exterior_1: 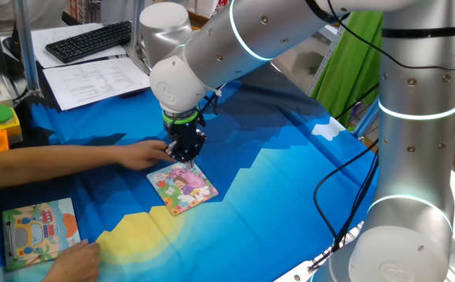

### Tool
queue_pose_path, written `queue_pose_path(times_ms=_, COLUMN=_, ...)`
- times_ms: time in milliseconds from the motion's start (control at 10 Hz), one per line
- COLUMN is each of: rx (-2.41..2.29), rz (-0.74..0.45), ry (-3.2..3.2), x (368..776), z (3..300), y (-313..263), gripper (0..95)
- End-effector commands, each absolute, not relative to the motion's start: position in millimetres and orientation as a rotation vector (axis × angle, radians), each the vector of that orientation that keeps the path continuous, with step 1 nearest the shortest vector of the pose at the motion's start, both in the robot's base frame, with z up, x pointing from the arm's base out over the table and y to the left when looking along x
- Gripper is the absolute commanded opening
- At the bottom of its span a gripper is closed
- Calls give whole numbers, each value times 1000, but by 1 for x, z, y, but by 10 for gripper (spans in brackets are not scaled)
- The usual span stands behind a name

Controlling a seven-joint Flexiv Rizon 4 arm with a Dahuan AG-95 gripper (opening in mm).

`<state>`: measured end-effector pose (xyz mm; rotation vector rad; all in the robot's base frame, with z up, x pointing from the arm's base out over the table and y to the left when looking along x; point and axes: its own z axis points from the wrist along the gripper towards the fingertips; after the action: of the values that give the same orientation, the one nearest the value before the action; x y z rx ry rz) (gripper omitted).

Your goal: Assemble one piece of a puzzle

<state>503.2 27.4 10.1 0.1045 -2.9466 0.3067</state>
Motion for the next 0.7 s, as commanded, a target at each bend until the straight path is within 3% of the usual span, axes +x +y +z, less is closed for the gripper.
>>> queue_pose_path(times_ms=100, rx=104, rz=306, ry=-2948, x=504, z=9, y=28, gripper=0)
queue_pose_path(times_ms=700, rx=96, rz=311, ry=-2958, x=504, z=9, y=28, gripper=0)
